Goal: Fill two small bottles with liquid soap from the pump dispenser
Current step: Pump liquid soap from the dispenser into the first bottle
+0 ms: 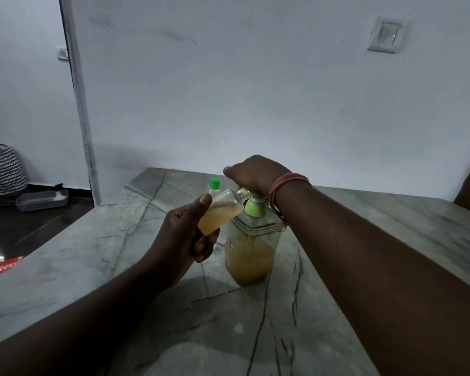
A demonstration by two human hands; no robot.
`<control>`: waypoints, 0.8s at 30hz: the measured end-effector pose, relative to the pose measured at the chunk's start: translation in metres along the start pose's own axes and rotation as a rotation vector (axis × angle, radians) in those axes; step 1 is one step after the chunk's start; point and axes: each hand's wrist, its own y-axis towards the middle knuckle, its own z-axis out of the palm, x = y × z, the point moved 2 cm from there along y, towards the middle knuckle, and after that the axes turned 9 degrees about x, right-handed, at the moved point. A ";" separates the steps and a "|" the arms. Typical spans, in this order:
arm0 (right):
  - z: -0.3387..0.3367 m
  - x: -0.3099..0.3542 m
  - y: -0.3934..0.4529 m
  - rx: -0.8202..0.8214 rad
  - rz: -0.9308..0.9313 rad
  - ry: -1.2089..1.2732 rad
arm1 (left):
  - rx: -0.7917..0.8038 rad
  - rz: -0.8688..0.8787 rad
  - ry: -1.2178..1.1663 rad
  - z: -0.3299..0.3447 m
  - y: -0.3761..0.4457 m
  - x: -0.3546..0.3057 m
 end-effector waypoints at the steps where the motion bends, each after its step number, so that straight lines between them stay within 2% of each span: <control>1: 0.001 0.000 0.000 0.007 0.008 -0.011 | -0.006 -0.001 -0.001 0.000 -0.001 -0.001; 6: -0.006 0.009 0.001 -0.025 -0.035 -0.129 | 0.037 0.013 0.008 -0.001 -0.001 0.000; 8: -0.002 0.007 0.002 -0.031 -0.056 -0.046 | 0.023 0.004 0.006 -0.002 0.000 0.001; 11: 0.002 -0.002 -0.002 0.041 -0.022 0.019 | 0.013 0.000 -0.009 -0.004 0.000 0.004; 19: -0.005 0.006 -0.008 0.123 -0.018 -0.176 | 0.017 0.012 0.007 -0.001 0.000 0.001; 24: -0.001 0.004 -0.005 0.054 -0.048 -0.041 | 0.011 0.006 0.014 -0.003 0.000 0.005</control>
